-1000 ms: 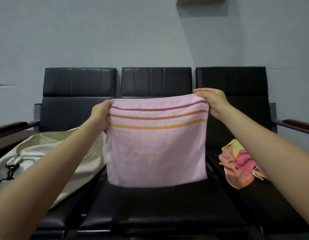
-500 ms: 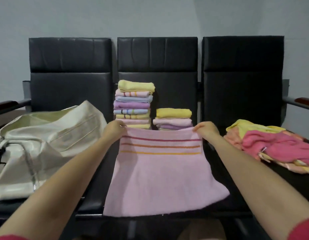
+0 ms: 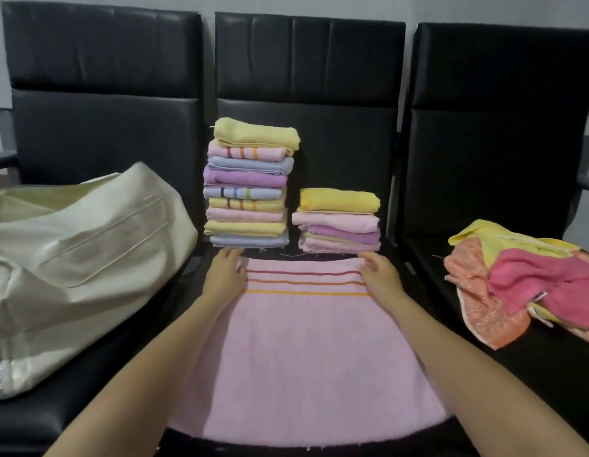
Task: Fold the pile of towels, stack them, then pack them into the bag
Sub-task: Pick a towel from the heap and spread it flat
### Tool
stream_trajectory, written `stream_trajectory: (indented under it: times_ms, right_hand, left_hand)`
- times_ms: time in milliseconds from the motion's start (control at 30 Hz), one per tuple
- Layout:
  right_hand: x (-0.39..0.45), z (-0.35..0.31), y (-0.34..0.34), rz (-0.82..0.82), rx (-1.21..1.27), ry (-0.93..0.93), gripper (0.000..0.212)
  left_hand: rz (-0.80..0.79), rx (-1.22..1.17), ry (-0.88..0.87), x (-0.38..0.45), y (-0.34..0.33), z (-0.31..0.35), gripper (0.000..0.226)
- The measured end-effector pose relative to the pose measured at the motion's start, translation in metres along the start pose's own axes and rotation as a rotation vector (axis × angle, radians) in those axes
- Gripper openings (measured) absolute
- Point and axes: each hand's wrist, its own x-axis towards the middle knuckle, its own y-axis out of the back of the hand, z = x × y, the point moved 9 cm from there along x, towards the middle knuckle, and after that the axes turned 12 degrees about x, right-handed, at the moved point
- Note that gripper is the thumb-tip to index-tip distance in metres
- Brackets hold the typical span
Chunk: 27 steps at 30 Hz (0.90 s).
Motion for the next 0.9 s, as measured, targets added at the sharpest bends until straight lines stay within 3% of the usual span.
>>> stream_trajectory:
  times_ms: [133,267,400,567,767,900]
  right_hand:
    - [-0.012,-0.007,0.012,0.027,-0.014,0.038,0.037]
    - [-0.039,-0.008,0.034,0.012,-0.141,0.001,0.033]
    - [-0.081,0.0,0.061,-0.079,-0.305,-0.139,0.036]
    - [-0.146,-0.013,0.083,-0.209,-0.358,-0.14,0.033]
    - [-0.205,-0.033,0.106,-0.238,0.029,-0.029,0.029]
    - [-0.218,-0.029,0.125,-0.081,-0.104,0.113,0.027]
  left_hand:
    - [0.074,-0.114,0.096,-0.011,0.017,-0.004,0.04]
    - [-0.019,-0.211,0.276,-0.035,0.028,-0.031,0.048]
    - [-0.181,-0.16,0.26,-0.081,0.044,-0.038,0.058]
    - [-0.241,-0.328,0.207,-0.152,0.062,-0.028,0.048]
    - [-0.187,-0.526,0.173,-0.21,0.081,-0.011,0.039]
    - [-0.028,-0.546,0.183,-0.229,0.101,-0.012,0.04]
